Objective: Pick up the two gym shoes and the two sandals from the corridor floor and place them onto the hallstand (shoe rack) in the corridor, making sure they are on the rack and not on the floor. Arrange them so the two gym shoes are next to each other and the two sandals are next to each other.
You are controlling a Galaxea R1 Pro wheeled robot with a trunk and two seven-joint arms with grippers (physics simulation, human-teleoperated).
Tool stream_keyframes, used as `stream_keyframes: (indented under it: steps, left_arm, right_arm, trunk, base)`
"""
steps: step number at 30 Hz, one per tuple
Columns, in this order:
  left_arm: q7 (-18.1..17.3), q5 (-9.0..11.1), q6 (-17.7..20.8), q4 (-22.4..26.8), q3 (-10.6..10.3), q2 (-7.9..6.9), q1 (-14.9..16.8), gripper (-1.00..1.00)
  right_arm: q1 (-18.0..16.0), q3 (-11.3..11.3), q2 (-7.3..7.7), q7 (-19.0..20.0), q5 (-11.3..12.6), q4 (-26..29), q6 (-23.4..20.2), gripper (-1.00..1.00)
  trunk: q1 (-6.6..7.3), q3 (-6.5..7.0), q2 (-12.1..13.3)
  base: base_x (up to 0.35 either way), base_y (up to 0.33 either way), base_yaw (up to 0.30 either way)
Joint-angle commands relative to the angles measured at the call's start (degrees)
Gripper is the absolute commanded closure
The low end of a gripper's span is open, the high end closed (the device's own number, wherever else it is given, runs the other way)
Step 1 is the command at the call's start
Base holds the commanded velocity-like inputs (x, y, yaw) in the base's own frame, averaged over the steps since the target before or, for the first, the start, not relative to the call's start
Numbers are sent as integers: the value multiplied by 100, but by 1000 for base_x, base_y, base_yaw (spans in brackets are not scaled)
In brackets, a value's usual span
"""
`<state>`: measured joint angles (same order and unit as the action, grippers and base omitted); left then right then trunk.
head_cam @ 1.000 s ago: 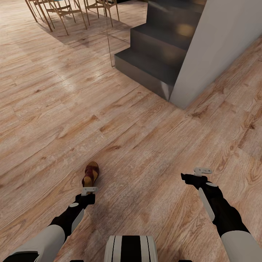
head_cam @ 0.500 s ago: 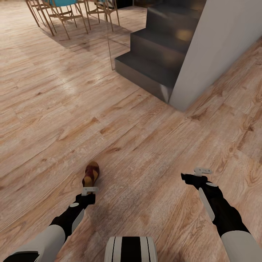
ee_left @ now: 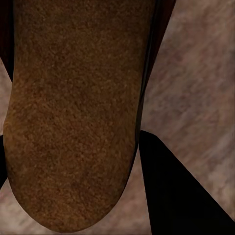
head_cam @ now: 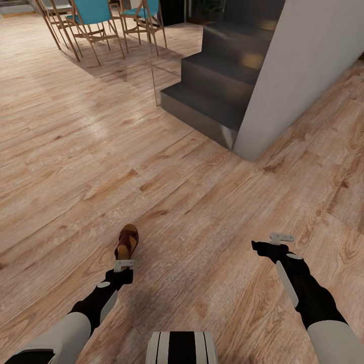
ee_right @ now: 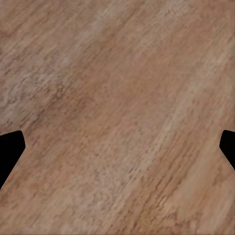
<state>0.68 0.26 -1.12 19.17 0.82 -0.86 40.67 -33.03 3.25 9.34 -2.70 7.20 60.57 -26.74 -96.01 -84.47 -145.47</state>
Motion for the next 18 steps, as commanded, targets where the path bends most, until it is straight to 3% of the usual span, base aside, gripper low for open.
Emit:
stream_keyframes:
  steps: [1, 7, 13, 18]
  left_arm:
    - [2, -18, -11, -2, 8, 1, 2, 100]
    - [-1, -25, -11, -8, -1, 5, 2, 100]
    - [-2, -30, -11, -13, -197, 19, 2, 100]
    - [-1, -33, -11, -131, -313, 196, 2, 100]
  right_arm:
    - [-1, -3, 1, -28, 58, 7, -24, -100]
    - [-1, -2, 4, -28, 61, 7, -24, -100]
    - [-1, 0, -1, -28, 55, 7, -24, -100]
    - [-1, 0, 4, -34, 54, 7, -24, -100]
  trunk:
    - [1, -3, -1]
    - [1, -3, -1]
    - [1, -3, -1]
    - [1, -3, -1]
  base:
    - [0, 0, 0]
    - [0, -7, 0]
    - [0, -9, 0]
    - [0, -2, 0]
